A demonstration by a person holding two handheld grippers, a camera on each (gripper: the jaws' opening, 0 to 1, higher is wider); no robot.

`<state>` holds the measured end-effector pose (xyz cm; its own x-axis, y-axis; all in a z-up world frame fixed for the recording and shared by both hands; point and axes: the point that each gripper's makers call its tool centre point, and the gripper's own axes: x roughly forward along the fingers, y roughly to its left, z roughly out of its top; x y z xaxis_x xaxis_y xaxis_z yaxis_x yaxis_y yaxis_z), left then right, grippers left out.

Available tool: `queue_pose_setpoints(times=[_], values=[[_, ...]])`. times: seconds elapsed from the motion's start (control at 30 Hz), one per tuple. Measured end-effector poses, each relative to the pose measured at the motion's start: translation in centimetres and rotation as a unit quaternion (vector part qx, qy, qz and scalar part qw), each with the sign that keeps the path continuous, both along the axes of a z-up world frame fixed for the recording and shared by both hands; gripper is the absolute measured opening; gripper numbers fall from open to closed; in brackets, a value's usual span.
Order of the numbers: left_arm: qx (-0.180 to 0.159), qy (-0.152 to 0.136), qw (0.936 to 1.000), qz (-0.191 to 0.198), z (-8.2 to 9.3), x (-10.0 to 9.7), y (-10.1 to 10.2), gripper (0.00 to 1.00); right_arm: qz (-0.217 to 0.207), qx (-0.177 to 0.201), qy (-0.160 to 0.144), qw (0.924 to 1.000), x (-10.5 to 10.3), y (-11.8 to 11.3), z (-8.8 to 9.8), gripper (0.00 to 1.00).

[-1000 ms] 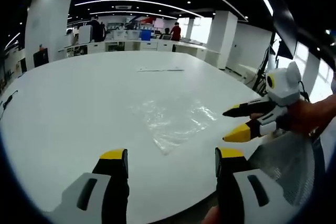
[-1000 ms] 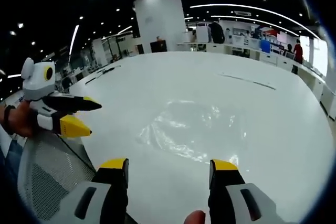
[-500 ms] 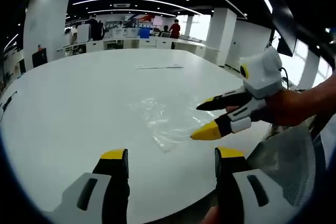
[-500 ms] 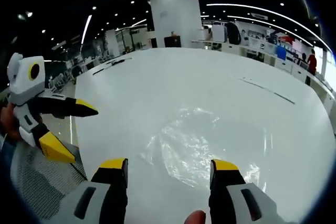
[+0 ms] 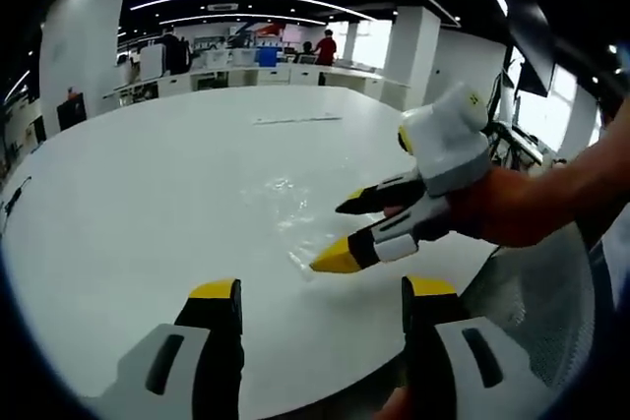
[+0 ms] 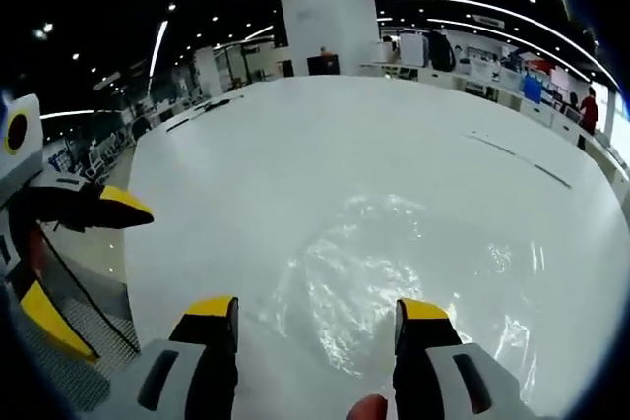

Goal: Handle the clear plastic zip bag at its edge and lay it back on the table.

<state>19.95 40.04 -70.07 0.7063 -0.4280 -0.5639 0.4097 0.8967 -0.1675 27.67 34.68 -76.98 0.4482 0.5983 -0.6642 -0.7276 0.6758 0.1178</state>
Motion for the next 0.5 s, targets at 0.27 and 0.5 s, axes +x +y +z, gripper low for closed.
queue_pose_setpoints(times=[0.27,0.5], values=[[0.0,0.006,1.0,-0.001,-0.2,-0.2,-0.2,0.65,0.02,-0.016,-0.011,0.9996,0.2,0.8,-0.7,0.63],[-0.007,0.008,0.9999,0.003,0.0,-0.2,-0.2,0.64,0.026,-0.044,-0.042,0.9978,0.3,0.3,-1.4,0.6]])
